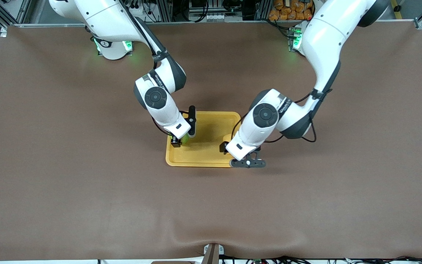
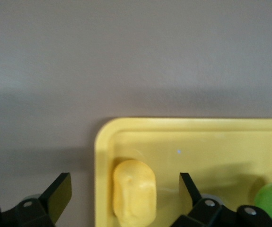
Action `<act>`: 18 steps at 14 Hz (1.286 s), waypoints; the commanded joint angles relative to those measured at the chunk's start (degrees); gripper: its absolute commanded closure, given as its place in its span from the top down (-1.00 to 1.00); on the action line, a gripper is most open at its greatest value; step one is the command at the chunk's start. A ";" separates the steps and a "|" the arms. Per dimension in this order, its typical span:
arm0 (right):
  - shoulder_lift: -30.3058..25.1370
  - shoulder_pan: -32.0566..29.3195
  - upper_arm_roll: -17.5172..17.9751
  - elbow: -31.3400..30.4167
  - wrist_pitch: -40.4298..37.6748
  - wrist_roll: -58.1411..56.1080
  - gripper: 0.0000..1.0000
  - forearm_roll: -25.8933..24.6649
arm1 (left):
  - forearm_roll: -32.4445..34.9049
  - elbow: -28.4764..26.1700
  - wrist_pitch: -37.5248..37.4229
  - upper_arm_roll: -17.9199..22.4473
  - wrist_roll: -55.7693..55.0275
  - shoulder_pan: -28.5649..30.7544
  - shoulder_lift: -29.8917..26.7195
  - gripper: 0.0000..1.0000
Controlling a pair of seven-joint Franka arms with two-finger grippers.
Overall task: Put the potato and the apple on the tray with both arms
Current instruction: 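Release the potato into the tray while the right gripper lowers the apple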
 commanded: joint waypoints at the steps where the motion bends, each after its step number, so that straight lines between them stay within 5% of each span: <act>1: 0.91 1.17 -0.57 1.41 -0.12 0.64 -0.35 0.47 | 1.49 -1.02 -1.65 0.15 -0.93 0.62 -3.00 1.00; 3: 1.43 1.43 -0.57 1.50 -0.04 0.64 -0.12 0.38 | 1.58 -1.10 -1.74 0.24 -0.84 2.20 -4.14 1.00; 4: 1.78 1.95 -0.66 1.58 -0.04 0.99 0.32 0.38 | 1.58 -1.36 -1.82 0.24 -0.84 2.81 -4.75 1.00; 5: 1.79 2.04 -0.66 1.59 -0.04 1.95 0.99 0.21 | 1.58 -1.54 -1.83 0.24 -0.93 3.08 -5.37 1.00; 12: 0.12 2.13 -0.66 1.41 -1.00 1.96 1.00 -0.32 | 1.66 -1.28 -5.07 0.24 -0.32 7.47 -8.80 1.00; 18: -5.06 2.13 -0.49 1.41 -10.30 2.05 1.00 -0.24 | 1.67 -1.19 -13.76 0.15 4.77 11.78 -14.15 1.00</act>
